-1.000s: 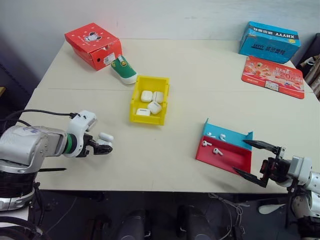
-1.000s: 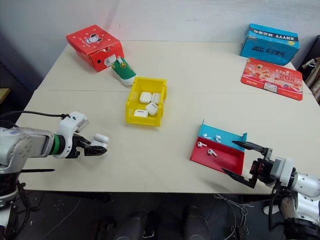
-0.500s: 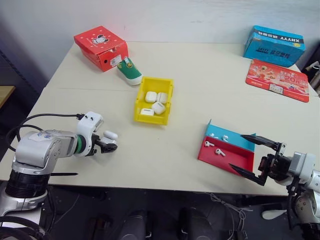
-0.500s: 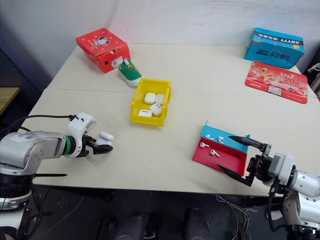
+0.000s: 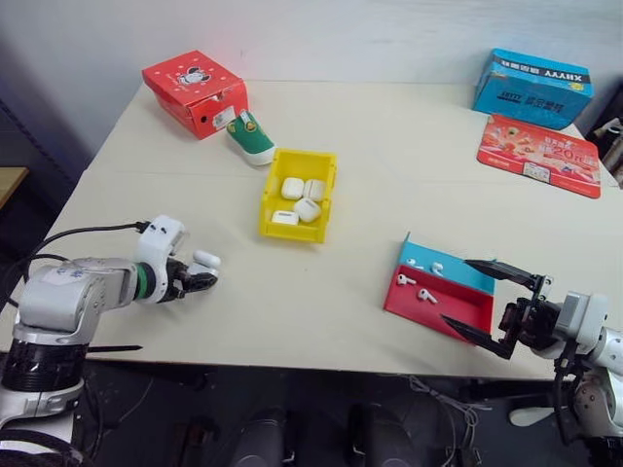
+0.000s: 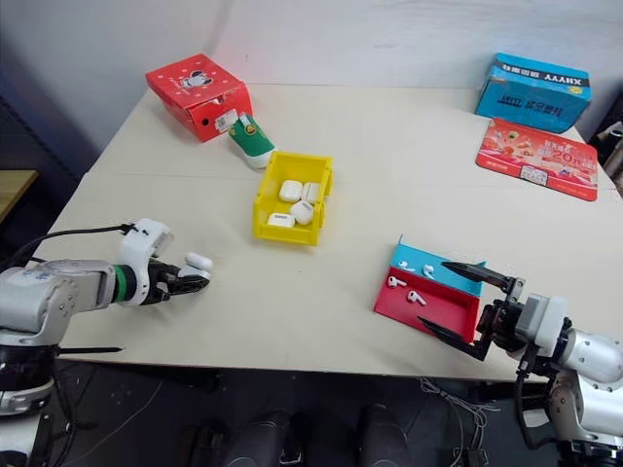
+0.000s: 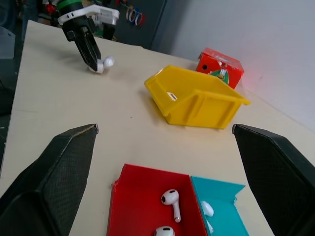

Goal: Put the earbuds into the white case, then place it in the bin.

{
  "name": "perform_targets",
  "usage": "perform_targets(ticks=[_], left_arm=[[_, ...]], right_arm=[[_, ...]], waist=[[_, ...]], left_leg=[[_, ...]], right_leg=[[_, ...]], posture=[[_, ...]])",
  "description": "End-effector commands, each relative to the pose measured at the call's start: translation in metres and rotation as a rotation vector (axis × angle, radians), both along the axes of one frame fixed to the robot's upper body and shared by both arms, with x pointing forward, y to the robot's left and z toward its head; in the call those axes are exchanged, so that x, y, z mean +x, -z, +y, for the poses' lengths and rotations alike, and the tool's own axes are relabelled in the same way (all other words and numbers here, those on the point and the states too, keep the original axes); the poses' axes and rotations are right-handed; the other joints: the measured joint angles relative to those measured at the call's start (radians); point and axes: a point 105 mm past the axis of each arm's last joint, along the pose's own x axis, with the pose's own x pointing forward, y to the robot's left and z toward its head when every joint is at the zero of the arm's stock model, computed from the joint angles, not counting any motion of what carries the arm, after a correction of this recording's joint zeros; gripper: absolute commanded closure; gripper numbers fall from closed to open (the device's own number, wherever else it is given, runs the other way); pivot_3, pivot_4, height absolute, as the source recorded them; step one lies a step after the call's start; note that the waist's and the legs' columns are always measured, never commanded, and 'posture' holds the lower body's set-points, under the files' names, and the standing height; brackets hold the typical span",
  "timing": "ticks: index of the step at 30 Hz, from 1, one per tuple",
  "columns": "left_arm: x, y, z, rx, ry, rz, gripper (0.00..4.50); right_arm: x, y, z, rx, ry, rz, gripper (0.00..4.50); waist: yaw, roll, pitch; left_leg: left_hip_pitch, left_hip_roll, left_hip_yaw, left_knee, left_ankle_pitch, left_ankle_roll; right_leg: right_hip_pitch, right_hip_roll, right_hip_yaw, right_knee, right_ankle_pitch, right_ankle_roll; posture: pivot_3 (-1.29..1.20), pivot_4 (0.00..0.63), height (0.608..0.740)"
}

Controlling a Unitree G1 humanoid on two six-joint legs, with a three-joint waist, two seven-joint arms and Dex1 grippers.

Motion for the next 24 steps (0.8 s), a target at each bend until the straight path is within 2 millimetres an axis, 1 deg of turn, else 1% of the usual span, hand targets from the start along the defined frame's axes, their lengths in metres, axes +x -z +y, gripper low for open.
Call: perform_targets(ticks=[1,2,3,4,6,7,8,10,12,13,15,17,19,21,23,24], left_arm=[[-0.007,-0.068,-0.011,-0.108,0.31,-0.479,1.74],[-0.017,-0.08,-0.017,-0.145,0.416,-0.614,1.74],[-0.022,-0.079,-0.018,-0.133,0.456,-0.661,1.74],[-0.027,-0.076,-0.021,-0.136,0.498,-0.672,1.74],[-0.037,-0.068,-0.034,-0.162,0.595,-0.686,1.74],[-0.043,-0.066,-0.043,-0.19,0.649,-0.694,1.74],[-0.048,-0.064,-0.058,-0.233,0.701,-0.707,1.74],[-0.06,-0.064,-0.083,-0.32,0.79,-0.728,1.74],[-0.07,-0.065,-0.106,-0.418,0.857,-0.746,1.74],[-0.075,-0.066,-0.114,-0.458,0.882,-0.75,1.74],[-0.09,-0.062,-0.137,-0.543,0.979,-0.776,1.74],[-0.094,-0.06,-0.151,-0.586,1.014,-0.797,1.74],[-0.093,-0.057,-0.158,-0.605,1.017,-0.813,1.74],[-0.091,-0.055,-0.163,-0.627,1.022,-0.822,1.74],[-0.089,-0.054,-0.167,-0.642,1.037,-0.827,1.74],[-0.088,-0.054,-0.169,-0.649,1.05,-0.83,1.74]], right_arm=[[-0.001,-0.008,-0.006,-0.047,0.039,-0.015,0.0],[-0.001,-0.011,-0.012,-0.053,0.069,-0.015,0.0],[0.0,-0.016,-0.019,-0.061,0.105,-0.01,0.0],[0.0,-0.019,-0.024,-0.067,0.135,-0.007,0.0],[-0.003,-0.024,-0.033,-0.101,0.175,0.018,0.0],[-0.006,-0.025,-0.037,-0.123,0.191,0.04,0.0],[-0.012,-0.024,-0.044,-0.153,0.232,0.079,0.0],[-0.022,-0.019,-0.054,-0.206,0.306,0.156,0.0],[-0.036,-0.01,-0.069,-0.274,0.384,0.253,0.0],[-0.042,-0.007,-0.074,-0.293,0.412,0.293,0.0],[-0.059,0.003,-0.102,-0.333,0.559,0.392,0.0],[-0.07,0.011,-0.124,-0.371,0.68,0.457,0.0],[-0.073,0.01,-0.126,-0.369,0.681,0.436,0.0],[-0.068,0.003,-0.121,-0.345,0.676,0.429,0.0],[-0.058,-0.006,-0.11,-0.336,0.66,0.425,0.0],[-0.049,-0.014,-0.098,-0.336,0.628,0.436,0.0]], waist=[[-0.003,0.0,0.0],[-0.003,0.0,0.0],[0.0,0.0,0.0],[0.003,0.0,0.0],[0.006,0.0,0.0],[0.01,0.0,0.0],[0.012,0.0,0.0],[0.021,-0.001,0.0],[0.029,-0.001,0.0],[0.03,-0.001,0.0],[0.032,-0.001,-0.001],[0.032,0.0,-0.001],[0.028,-0.001,-0.001],[0.016,0.0,-0.001],[0.008,0.002,-0.002],[0.005,0.003,-0.003]], left_leg=[[-0.001,0.0,0.0,0.0,0.0,0.0],[-0.002,0.0,0.0,-0.001,0.0,0.0],[-0.002,0.0,0.0,-0.001,-0.001,0.0],[-0.002,0.0,0.0,-0.001,-0.001,0.0],[-0.002,0.0,0.0,-0.001,-0.003,0.0],[-0.002,0.0,0.0,-0.001,-0.004,0.001],[-0.002,0.0,0.0,-0.001,-0.005,0.002],[-0.004,0.0,-0.002,-0.001,-0.006,0.003],[-0.004,0.0,-0.002,-0.001,-0.007,0.005],[-0.005,-0.001,-0.001,0.0,-0.008,0.006],[-0.005,-0.001,-0.001,0.0,-0.009,0.007],[-0.005,-0.001,0.001,0.0,-0.01,0.009],[-0.005,-0.001,0.003,0.001,-0.01,0.01],[-0.005,0.001,0.004,0.001,-0.01,0.01],[-0.003,0.002,0.004,0.001,-0.009,0.01],[-0.003,0.002,0.005,0.001,-0.009,0.01]], right_leg=[[-0.001,0.0,0.0,-0.001,0.0,0.0],[-0.001,-0.001,-0.001,-0.002,0.0,0.0],[-0.001,-0.001,-0.001,-0.002,0.0,-0.001],[0.0,-0.001,-0.002,-0.005,0.0,-0.001],[0.0,-0.001,-0.002,-0.007,0.0,0.0],[0.001,-0.001,-0.002,-0.007,0.0,0.0],[0.001,-0.001,-0.002,-0.008,0.0,0.0],[0.001,-0.001,-0.004,-0.009,0.0,0.0],[0.002,0.0,-0.004,-0.01,0.0,0.0],[0.002,-0.001,-0.004,-0.012,0.001,0.002],[0.003,0.0,-0.004,-0.014,0.001,0.003],[0.004,0.001,-0.003,-0.017,0.003,0.005],[0.005,0.001,-0.002,-0.019,0.004,0.006],[0.006,0.003,-0.002,-0.022,0.004,0.008],[0.007,0.003,-0.002,-0.022,0.004,0.008],[0.007,0.004,-0.002,-0.022,0.004,0.008]], posture=[[0.0,0.15,0.74],[0.0,0.15,0.74],[0.0,0.15,0.74],[0.0,0.15,0.74],[0.0,0.15,0.74],[0.0,0.15,0.74],[0.0,0.15,0.74],[0.0,0.15,0.74],[0.0,0.15,0.74],[0.0,0.15,0.74],[0.0,0.15,0.74],[0.0,0.15,0.74],[0.0,0.15,0.74],[0.0,0.15,0.74],[0.0,0.15,0.74],[0.0,0.15,0.74]])
